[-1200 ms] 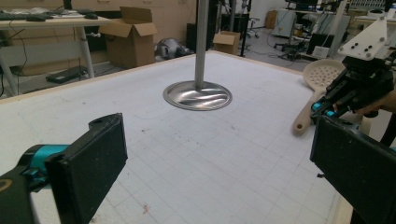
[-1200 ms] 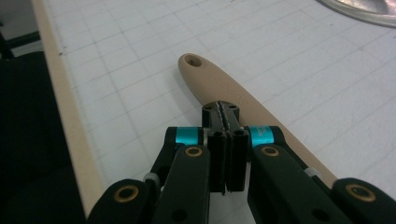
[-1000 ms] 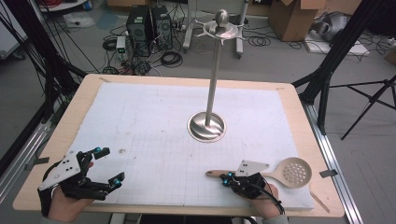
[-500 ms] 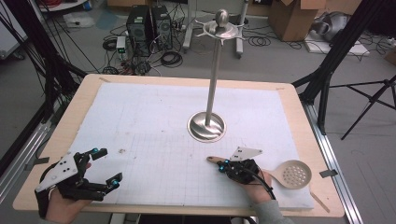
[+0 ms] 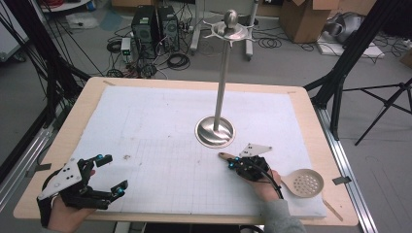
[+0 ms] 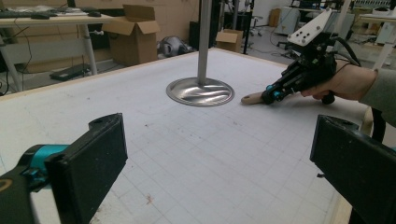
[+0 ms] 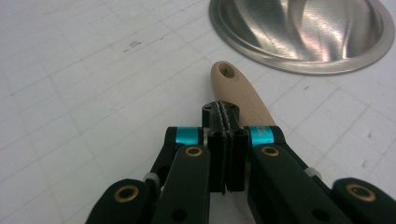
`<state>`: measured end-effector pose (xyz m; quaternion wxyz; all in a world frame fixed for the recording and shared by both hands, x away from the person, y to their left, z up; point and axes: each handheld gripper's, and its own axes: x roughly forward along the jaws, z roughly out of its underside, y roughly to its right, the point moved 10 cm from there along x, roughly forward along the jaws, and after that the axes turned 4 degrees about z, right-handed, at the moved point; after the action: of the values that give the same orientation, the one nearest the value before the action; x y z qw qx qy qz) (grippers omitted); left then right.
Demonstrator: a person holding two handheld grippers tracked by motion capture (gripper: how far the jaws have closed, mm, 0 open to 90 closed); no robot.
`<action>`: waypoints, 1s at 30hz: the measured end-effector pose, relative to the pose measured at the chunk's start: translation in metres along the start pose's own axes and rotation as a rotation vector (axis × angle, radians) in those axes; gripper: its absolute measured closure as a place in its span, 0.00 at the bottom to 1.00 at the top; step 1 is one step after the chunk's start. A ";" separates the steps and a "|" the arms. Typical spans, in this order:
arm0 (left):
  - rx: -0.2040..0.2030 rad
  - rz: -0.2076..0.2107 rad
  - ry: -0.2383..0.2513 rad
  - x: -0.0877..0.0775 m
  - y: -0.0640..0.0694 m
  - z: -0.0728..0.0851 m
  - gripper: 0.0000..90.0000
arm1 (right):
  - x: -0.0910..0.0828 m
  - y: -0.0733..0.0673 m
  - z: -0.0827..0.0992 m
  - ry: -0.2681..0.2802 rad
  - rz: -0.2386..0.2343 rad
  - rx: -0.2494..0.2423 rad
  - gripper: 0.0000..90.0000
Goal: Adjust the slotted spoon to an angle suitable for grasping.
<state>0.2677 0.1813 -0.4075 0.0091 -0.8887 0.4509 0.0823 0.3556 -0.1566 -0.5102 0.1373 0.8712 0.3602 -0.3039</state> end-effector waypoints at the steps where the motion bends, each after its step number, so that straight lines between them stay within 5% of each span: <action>1: 0.000 0.001 0.000 0.000 0.000 0.000 0.05 | 0.001 0.002 -0.001 0.003 0.005 0.003 1.00; 7: 0.000 -0.001 0.004 -0.001 0.000 -0.001 0.05 | 0.000 0.003 -0.003 0.011 0.002 0.004 1.00; 14: -0.003 -0.009 0.005 -0.003 -0.003 -0.001 0.05 | -0.023 0.003 -0.014 0.048 -0.008 -0.015 0.99; 30: -0.002 0.005 -0.002 0.002 -0.001 0.000 0.05 | -0.074 0.013 -0.020 0.052 -0.067 -0.077 0.46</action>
<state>0.2703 0.1802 -0.4083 0.0084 -0.8875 0.4531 0.0839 0.3325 -0.1963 -0.4479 0.1513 0.8604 0.4041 -0.2713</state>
